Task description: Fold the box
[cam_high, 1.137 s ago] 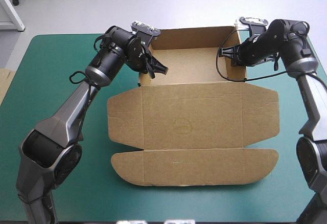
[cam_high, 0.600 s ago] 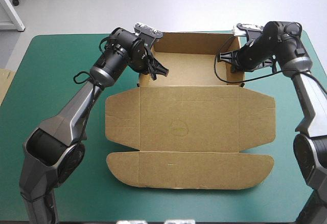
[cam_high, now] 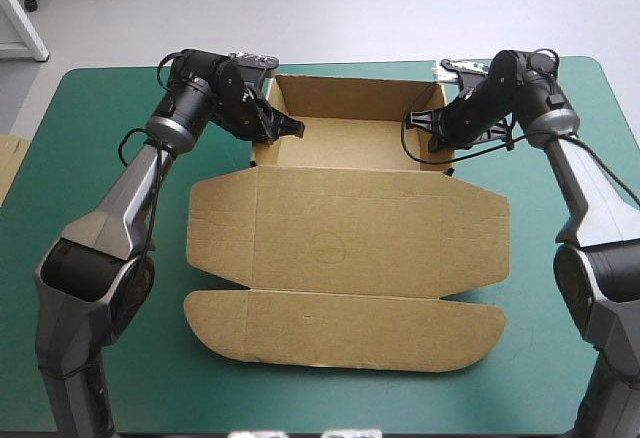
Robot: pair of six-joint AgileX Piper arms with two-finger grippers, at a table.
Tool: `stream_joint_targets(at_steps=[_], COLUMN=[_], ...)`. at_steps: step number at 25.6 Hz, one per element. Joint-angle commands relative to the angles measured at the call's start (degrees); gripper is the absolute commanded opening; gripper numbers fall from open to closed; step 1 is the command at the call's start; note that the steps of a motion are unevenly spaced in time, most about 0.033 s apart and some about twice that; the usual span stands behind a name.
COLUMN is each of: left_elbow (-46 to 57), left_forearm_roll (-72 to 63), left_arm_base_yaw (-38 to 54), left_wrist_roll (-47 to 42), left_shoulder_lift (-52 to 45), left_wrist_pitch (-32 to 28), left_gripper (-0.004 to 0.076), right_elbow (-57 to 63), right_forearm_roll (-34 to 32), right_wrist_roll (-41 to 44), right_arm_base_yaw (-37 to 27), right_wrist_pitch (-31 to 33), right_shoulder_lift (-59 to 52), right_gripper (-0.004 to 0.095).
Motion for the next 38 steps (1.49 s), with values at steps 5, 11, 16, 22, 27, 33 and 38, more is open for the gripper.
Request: stream_joint_targets(at_steps=[5,11,16,22,27,33,38], left_elbow=[-0.85,-0.62,-0.62,-0.62,-0.33,1.57,5.58], left_forearm_roll=[5.95,8.29,8.69,11.94,10.62,12.52,13.21], left_arm_base_yaw=[0.12,-1.66,-1.66,-2.22,-2.34,-2.93,-2.93], left_wrist_roll=[2.48,1.40,-0.95,-5.66,-6.12,-8.01,-8.80], left_shoulder_lift=[-0.02,1.00,1.45,2.61,5.16,5.16,5.24], left_wrist_pitch=[3.40,3.29,1.74,-2.66,-4.79,-12.12,-15.18], left_gripper=[-0.0010,-0.0010,-0.0010,-0.0010,-0.0010,-0.0010,-0.0010], right_elbow=[-5.60,-6.79,-6.79,-6.88,-7.17,-7.17,-7.17], right_forearm_roll=[-10.40,-12.89,-11.34,-11.21,-19.99,-21.79,-21.13], right_wrist_roll=[-2.88,-0.37,1.10,2.18,2.03,3.14,3.26], right_arm_base_yaw=[3.77,6.36,6.36,6.47,10.15,10.44,10.44], right_wrist_pitch=[3.01,3.12,3.12,3.12,-0.80,-6.21,-5.14], right_shoulder_lift=[-0.30,1.74,3.35,4.80,4.80,4.90,6.74], right_gripper=[0.0000,0.0000,0.0000,0.0000,0.0000,0.0000,0.0000])
